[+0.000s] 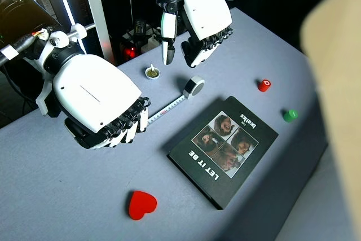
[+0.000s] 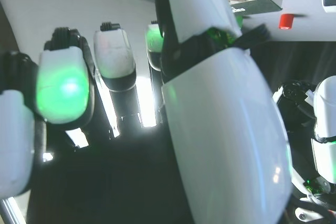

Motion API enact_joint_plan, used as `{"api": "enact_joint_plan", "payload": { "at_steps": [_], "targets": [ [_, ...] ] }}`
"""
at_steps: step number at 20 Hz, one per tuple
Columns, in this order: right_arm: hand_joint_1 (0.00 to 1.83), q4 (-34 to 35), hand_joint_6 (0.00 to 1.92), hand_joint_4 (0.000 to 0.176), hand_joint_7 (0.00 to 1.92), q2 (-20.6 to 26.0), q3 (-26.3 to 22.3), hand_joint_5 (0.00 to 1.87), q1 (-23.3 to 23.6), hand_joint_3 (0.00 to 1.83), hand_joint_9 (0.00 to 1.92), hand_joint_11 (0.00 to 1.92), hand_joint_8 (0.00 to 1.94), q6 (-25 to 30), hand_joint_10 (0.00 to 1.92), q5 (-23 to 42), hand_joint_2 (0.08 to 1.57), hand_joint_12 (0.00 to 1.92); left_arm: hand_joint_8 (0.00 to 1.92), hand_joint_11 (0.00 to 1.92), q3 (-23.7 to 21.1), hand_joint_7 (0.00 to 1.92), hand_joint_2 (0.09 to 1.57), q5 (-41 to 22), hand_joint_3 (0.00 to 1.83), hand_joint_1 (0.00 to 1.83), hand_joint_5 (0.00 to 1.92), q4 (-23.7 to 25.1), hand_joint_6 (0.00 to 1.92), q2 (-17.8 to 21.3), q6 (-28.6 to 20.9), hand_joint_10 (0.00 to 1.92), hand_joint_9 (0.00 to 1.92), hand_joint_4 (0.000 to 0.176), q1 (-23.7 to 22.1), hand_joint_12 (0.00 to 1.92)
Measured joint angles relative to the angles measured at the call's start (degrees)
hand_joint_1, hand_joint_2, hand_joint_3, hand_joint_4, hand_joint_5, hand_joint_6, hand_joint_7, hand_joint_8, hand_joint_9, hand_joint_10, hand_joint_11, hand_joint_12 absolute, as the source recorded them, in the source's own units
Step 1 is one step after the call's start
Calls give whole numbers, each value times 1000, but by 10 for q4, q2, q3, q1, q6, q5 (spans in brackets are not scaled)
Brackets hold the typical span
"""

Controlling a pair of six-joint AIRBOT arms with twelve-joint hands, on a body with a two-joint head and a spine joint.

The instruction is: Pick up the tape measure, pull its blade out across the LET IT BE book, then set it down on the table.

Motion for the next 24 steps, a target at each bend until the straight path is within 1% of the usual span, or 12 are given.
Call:
{"api": "enact_joint_plan", "payload": {
  "at_steps": [2, 5, 9, 11, 12, 14, 16, 17, 18, 20, 23, 24],
  "targets": [
    [0, 3, 5, 96, 285, 0, 0, 192, 0, 18, 263, 0, 4, -1, 21, -1, 1060, 861, 3, 0, 2, 283, 1133, 8, 7, 248, 268, -3, 6, 0, 2, 14, 260, 47, 0, 653],
    [0, -1, 6, 93, 318, 0, 0, 232, -1, 1, 297, 17, 8, -3, 12, -1, 1056, 919, 4, 0, 21, 287, 1133, 24, 5, 249, 288, 10, 12, 2, 7, 11, 262, 47, -2, 652],
    [0, 4, 4, 94, 313, 0, 0, 233, -2, 4, 305, 6, 3, -7, 11, -2, 1065, 922, 9, 0, 51, 308, 1130, 95, 1, 270, 288, 15, 7, 38, 32, 13, 281, 46, -2, 654],
    [0, 4, 0, 94, 305, 0, -1, 226, -2, 3, 304, 10, 0, -7, 9, -2, 1066, 926, 10, 0, 62, 320, 1086, 119, 0, 408, 300, 19, 9, 54, 38, 9, 282, 31, -2, 653],
    [0, 4, 0, 94, 302, 0, -3, 221, -2, 4, 305, 30, 0, -9, 9, -2, 1068, 936, 5, 0, 69, 338, 1028, 136, 0, 494, 302, 18, 4, 67, 55, 6, 298, 29, -7, 651],
    [0, 4, 0, 94, 302, 1, -5, 221, -4, 4, 314, 41, 0, -10, 11, 0, 1069, 942, 4, 0, 83, 348, 973, 159, 0, 590, 299, 7, 2, 89, 118, 7, 311, 29, -23, 643],
    [0, 4, 4, 94, 309, 1, -6, 230, -4, 5, 334, 46, 3, -10, 18, 2, 1073, 946, 0, 0, 100, 324, 937, 192, 0, 706, 281, -29, 0, 120, 224, 4, 312, 30, -44, 673],
    [0, 4, 9, 93, 319, 1, -6, 244, -4, 4, 352, 65, 6, -10, 22, 3, 1073, 954, 0, 0, 103, 322, 938, 205, 0, 744, 281, -40, 0, 132, 247, 3, 317, 15, -51, 720],
    [0, 4, 9, 93, 325, 1, -6, 247, -4, 4, 359, 69, 8, -10, 23, 4, 1073, 955, 0, 0, 110, 348, 946, 217, 0, 771, 329, -44, 1, 139, 254, 2, 340, 0, -56, 785],
    [0, 3, 8, 93, 328, 1, -6, 249, -5, 7, 360, 65, 8, -10, 20, 8, 1083, 952, 8, 49, 124, 426, 992, 237, 5, 862, 395, -43, 7, 141, 256, 6, 386, 0, -61, 825],
    [0, 4, 8, 93, 347, 2, -6, 253, -8, 9, 369, 62, 12, -13, 20, 11, 1094, 948, 6, 154, 146, 497, 1085, 329, 3, 924, 499, -45, 11, 151, 193, 7, 460, 0, -61, 810],
    [0, 4, 6, 93, 349, 2, -6, 251, -8, 9, 376, 69, 12, -14, 21, 10, 1094, 951, 4, 182, 147, 525, 1093, 362, 1, 942, 523, 20, 5, 153, 128, 5, 488, 0, -47, 803]
  ]
}}
